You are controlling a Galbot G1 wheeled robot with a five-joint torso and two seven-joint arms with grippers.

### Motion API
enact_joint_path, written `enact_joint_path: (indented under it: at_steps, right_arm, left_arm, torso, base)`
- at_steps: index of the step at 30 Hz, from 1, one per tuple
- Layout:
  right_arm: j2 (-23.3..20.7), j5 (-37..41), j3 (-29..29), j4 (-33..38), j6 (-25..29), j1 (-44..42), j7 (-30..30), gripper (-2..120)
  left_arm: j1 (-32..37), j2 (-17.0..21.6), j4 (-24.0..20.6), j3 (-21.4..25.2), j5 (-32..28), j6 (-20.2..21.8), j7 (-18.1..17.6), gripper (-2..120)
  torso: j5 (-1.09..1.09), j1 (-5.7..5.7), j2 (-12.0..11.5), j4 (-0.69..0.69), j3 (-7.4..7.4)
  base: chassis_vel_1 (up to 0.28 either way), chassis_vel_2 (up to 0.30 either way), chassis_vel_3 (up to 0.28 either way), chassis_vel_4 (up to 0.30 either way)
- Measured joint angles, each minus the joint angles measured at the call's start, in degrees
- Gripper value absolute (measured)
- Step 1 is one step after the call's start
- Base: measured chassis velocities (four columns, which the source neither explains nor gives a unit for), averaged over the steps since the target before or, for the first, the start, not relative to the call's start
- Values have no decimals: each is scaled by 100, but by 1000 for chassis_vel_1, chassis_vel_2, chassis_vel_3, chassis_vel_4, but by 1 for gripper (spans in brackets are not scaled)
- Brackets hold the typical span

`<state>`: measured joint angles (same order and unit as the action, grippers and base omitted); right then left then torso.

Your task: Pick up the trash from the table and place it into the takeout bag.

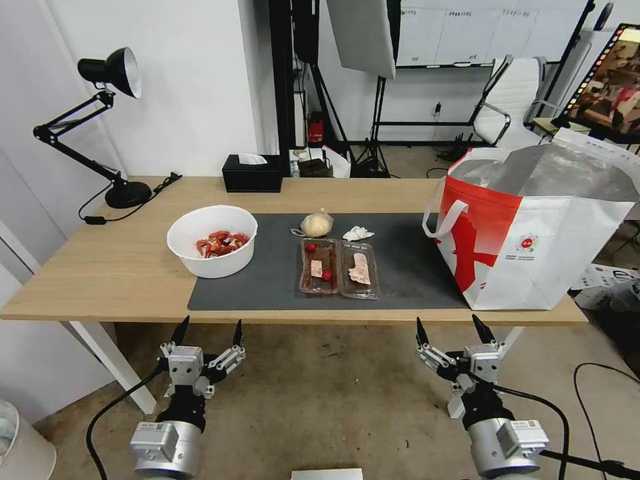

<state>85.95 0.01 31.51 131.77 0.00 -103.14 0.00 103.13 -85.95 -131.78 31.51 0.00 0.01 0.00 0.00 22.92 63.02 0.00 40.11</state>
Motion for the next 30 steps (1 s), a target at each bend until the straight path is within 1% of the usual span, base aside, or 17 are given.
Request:
enact_joint_path:
  at_steps: [27,29,30]
  right_arm:
    - [0,0,0,0,0,0,0,100]
    - [-114,214,194,-1,108,-59,-117,100]
    - [-114,214,194,-1,108,-59,-117,100]
  left_arm:
    - [0,0,0,0,0,-1,0,100]
    - [35,-98,-5,-1,-41,-152,-79,100]
    - [35,-98,-5,-1,-41,-152,-79,100]
  torso:
    - [0,0,0,0,0]
    - [3,0,0,-1,0]
    - [3,0,0,-1,0]
  base:
    - [0,0,0,0]
    - [0,0,0,0]
    - [0,0,0,0]
